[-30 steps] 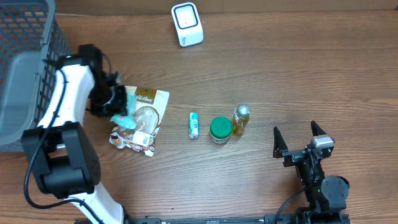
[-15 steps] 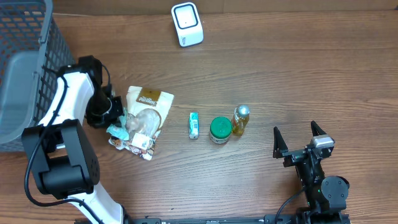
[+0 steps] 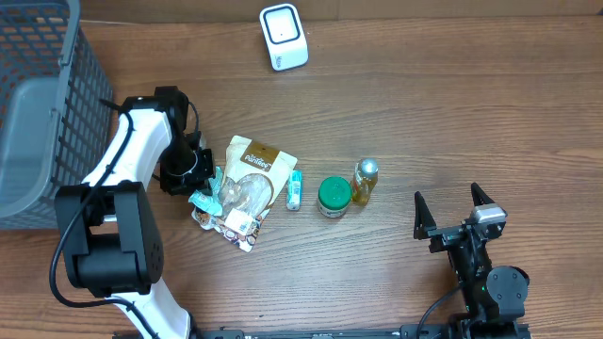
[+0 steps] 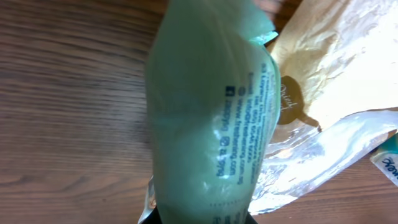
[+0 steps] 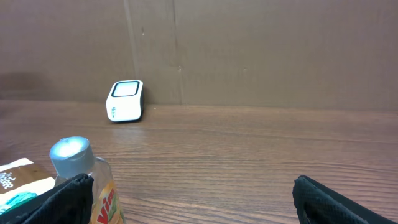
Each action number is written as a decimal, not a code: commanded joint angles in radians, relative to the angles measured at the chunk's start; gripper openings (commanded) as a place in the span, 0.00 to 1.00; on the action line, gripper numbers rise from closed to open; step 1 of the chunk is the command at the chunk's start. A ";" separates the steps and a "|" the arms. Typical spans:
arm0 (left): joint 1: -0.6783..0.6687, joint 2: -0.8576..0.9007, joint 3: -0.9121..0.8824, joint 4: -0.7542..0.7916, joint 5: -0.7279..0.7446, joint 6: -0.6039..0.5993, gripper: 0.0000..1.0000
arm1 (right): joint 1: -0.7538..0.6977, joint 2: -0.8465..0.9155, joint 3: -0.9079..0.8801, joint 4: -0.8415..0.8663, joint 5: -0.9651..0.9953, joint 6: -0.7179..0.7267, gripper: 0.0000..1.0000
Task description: Scan the item barcode
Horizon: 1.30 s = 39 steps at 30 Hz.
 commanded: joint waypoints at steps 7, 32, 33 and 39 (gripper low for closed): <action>0.012 0.008 0.064 -0.012 -0.298 -0.111 0.06 | -0.002 -0.008 -0.011 0.005 0.001 -0.004 1.00; -0.058 0.018 0.048 -0.153 0.013 0.053 0.09 | -0.002 -0.008 -0.011 0.005 0.001 -0.004 1.00; -0.058 0.018 0.048 -0.154 0.072 0.084 0.08 | -0.002 -0.008 -0.011 0.005 0.001 -0.004 1.00; -0.057 0.018 0.048 -0.157 0.332 0.205 0.06 | -0.002 -0.008 -0.011 0.005 0.001 -0.004 1.00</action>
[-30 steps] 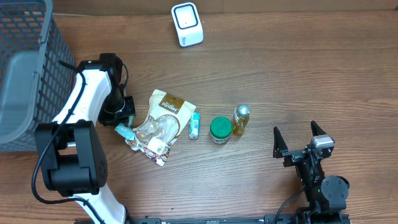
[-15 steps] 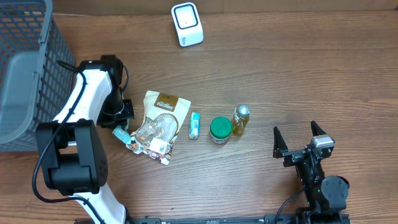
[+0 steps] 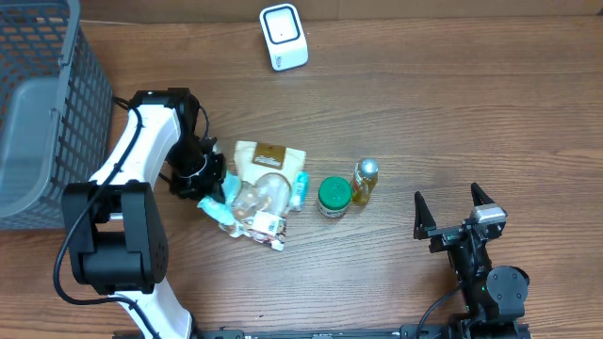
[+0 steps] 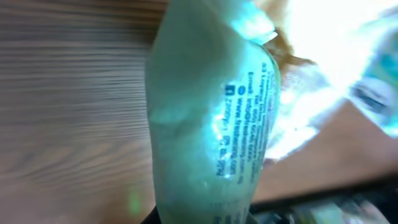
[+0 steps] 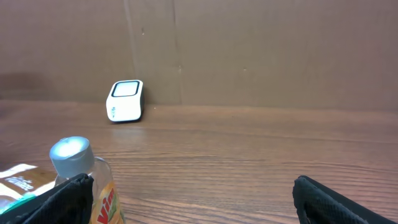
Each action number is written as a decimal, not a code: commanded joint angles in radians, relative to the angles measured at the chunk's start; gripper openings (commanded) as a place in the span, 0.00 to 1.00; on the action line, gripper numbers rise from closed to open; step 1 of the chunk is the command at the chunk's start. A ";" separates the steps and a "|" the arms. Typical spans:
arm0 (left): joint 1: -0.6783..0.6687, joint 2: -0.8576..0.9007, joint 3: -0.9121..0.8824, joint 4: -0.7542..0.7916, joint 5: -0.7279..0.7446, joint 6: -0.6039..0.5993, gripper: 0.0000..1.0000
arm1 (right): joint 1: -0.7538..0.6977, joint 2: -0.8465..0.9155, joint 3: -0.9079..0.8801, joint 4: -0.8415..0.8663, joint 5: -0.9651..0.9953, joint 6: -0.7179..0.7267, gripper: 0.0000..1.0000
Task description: Scan the item barcode
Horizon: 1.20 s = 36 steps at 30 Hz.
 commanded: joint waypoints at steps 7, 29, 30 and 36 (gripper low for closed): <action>0.009 0.002 0.031 0.002 0.185 0.095 0.04 | -0.002 -0.008 -0.011 0.005 0.001 -0.004 1.00; -0.067 -0.003 -0.092 0.154 -0.166 -0.079 0.10 | -0.002 -0.008 -0.011 0.004 0.001 -0.004 1.00; -0.073 -0.003 -0.098 0.144 -0.161 -0.080 0.09 | -0.002 -0.008 -0.011 0.004 0.001 -0.004 1.00; -0.093 -0.003 -0.099 0.026 -0.160 -0.076 0.09 | -0.002 -0.008 -0.011 0.005 0.001 -0.004 1.00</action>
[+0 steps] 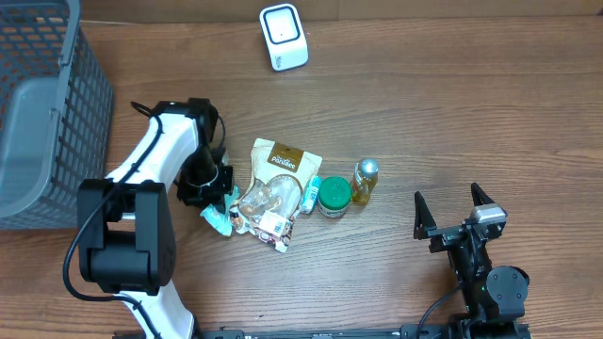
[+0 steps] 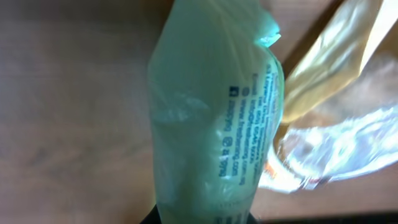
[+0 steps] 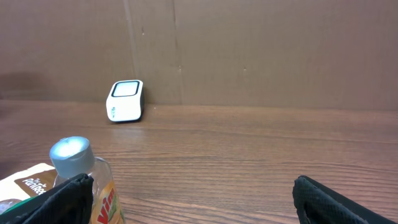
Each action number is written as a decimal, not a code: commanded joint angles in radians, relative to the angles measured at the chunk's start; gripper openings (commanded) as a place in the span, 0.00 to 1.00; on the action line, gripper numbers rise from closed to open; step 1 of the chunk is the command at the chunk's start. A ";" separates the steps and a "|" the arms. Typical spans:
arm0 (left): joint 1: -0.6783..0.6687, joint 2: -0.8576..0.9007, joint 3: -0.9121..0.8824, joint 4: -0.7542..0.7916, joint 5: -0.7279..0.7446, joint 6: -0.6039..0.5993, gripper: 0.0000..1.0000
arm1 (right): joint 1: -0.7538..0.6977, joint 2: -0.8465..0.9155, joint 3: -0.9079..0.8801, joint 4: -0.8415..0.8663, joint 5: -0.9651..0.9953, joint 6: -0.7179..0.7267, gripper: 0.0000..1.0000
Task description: Scan the item barcode
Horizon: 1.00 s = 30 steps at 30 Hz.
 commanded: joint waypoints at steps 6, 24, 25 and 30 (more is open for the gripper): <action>-0.010 -0.002 -0.011 -0.095 0.101 0.050 0.08 | -0.002 -0.008 -0.011 0.005 0.002 -0.005 1.00; 0.017 -0.064 0.264 -0.013 0.382 0.059 0.05 | -0.002 -0.008 -0.011 0.005 0.001 -0.005 1.00; 0.011 -0.064 0.258 0.001 0.398 0.058 0.04 | -0.002 -0.008 -0.011 0.004 0.001 -0.005 1.00; -0.024 -0.064 0.195 0.066 0.404 0.048 0.04 | -0.002 -0.008 -0.011 0.004 0.001 -0.005 1.00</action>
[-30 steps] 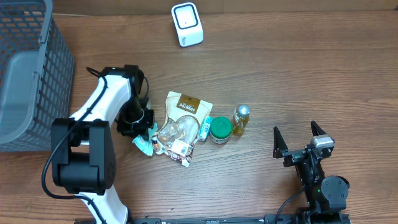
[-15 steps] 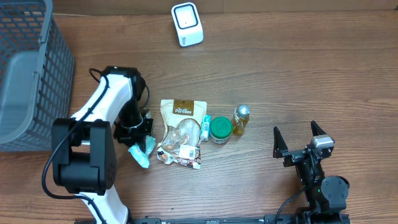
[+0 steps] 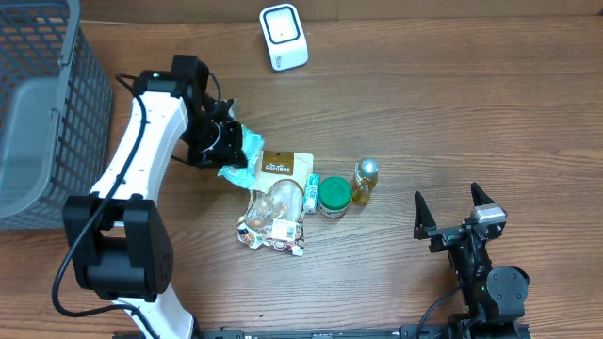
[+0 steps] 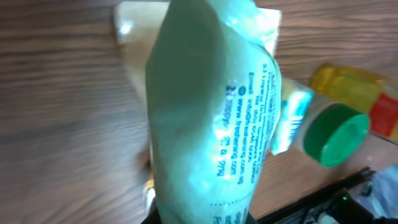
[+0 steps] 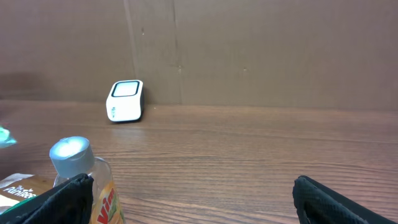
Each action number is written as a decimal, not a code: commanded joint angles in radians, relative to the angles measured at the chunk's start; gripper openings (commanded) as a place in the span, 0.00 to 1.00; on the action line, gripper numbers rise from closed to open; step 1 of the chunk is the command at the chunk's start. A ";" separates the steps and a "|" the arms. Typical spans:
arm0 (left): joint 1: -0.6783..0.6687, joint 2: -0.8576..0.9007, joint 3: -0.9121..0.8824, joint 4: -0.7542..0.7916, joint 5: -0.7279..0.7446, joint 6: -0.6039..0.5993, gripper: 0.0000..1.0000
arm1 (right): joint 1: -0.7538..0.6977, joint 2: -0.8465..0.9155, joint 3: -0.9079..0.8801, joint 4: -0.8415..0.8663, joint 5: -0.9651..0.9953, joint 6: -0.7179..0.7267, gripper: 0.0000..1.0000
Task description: Scan the item barcode
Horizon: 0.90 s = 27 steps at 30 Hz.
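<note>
A mint-green packet [image 3: 241,153] with small dark print hangs above the table, and my left gripper [image 3: 224,141] is shut on it. The packet [image 4: 211,106] fills the left wrist view, hiding the fingers. The white barcode scanner [image 3: 284,36] stands at the table's far edge, up and to the right of the packet; the right wrist view shows the scanner [image 5: 125,101] by the back wall. My right gripper [image 3: 454,209] rests open near the front right, with nothing between its fingers.
A grey mesh basket [image 3: 38,104] stands at the far left. Below the packet lie a brown pouch [image 3: 283,168] and a clear crinkled bag [image 3: 273,218]. Right of them are a small tube [image 3: 310,191], a green-lidded jar [image 3: 334,196] and a yellow bottle [image 3: 365,181].
My left gripper, still holding the green packet, has moved from the left of the pouch toward the back of the table. The pouch and clear bag have turned. The right arm is unmoved.
My left gripper was shut on the green packet at the pouch's left edge. At the following two moments it sat slightly further right and nearer, and the pouch, clear bag and tube lay shifted toward the jar. Now the packet is held behind the pouch.
</note>
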 commanded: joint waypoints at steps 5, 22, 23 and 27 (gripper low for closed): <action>-0.067 -0.028 -0.134 0.109 0.128 -0.014 0.05 | -0.002 -0.008 -0.011 0.004 0.001 -0.005 1.00; -0.081 -0.028 -0.312 0.295 0.149 -0.088 0.11 | -0.002 -0.008 -0.011 0.005 0.001 -0.005 1.00; -0.081 -0.028 -0.313 0.294 0.149 -0.088 0.11 | -0.002 -0.008 -0.011 0.005 0.001 -0.005 1.00; -0.081 -0.028 -0.314 0.288 0.148 -0.087 0.16 | -0.002 -0.008 -0.011 0.004 0.001 -0.005 1.00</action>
